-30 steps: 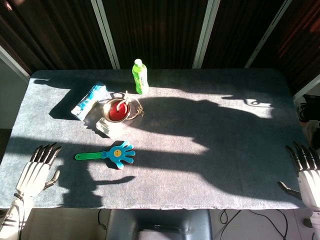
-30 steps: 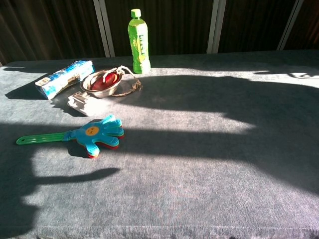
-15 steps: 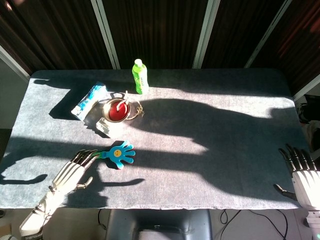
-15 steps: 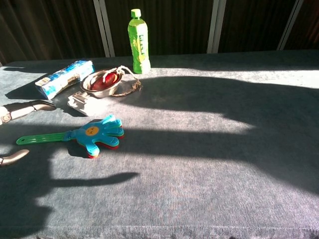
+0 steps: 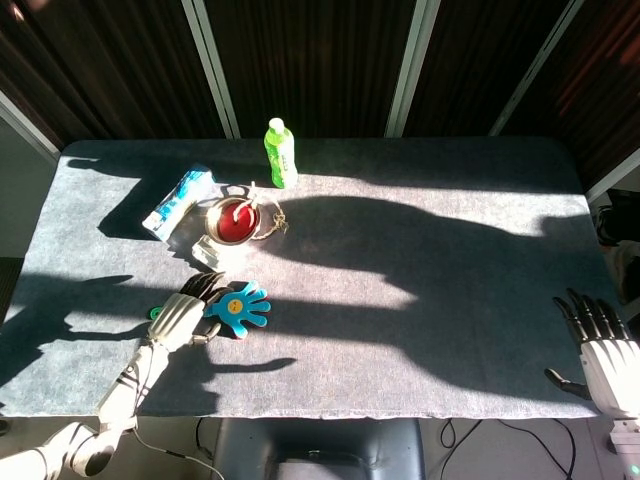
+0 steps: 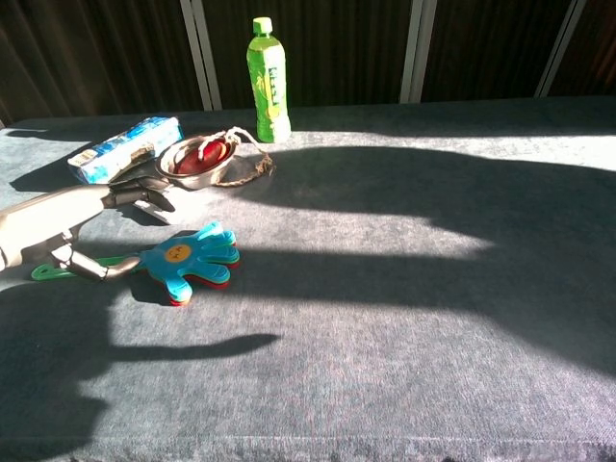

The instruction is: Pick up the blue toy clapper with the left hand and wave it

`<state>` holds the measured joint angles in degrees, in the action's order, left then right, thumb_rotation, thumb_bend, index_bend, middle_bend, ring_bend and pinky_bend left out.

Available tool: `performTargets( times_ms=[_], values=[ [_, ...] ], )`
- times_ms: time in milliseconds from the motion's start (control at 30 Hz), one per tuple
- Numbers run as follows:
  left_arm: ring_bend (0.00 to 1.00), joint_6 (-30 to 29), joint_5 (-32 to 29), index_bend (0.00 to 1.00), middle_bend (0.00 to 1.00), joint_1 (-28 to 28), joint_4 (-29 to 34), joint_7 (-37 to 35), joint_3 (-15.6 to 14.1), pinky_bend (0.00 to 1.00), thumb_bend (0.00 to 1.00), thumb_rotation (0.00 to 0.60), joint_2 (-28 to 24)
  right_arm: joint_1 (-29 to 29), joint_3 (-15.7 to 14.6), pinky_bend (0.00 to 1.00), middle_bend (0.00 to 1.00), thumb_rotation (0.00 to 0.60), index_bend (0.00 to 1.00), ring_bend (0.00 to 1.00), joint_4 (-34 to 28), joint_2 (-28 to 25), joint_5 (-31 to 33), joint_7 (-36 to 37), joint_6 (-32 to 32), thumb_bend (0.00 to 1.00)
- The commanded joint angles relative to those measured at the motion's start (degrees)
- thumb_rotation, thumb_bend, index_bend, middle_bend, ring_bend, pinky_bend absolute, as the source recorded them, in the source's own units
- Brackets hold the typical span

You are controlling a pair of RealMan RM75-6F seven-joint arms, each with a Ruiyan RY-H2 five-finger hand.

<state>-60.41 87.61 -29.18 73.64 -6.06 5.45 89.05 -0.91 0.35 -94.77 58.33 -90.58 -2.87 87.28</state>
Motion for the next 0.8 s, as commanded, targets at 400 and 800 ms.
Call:
performTargets(
  times_ms=[400,800],
  values=[
    [0.0,2.54,-6.21,0.29,0.0,-0.46,-5.26,5.05,-0.1,0.0,0.39,0.6,2.45,0.36,-0.48,0.0,0.0,0.6,0.0,0.0,-0.44,-1.11,-1.07,1.64,0.56,0.14],
    [0.0,2.66,-7.14,0.33,0.0,-0.76,-8.9,3.62,-0.63,0.0,0.4,0.6,4.91,0.74,-0.36,0.0,0.0,0.6,0.0,0.0,-0.7,-1.65,-0.9,1.95,1.1,0.14]
  ],
)
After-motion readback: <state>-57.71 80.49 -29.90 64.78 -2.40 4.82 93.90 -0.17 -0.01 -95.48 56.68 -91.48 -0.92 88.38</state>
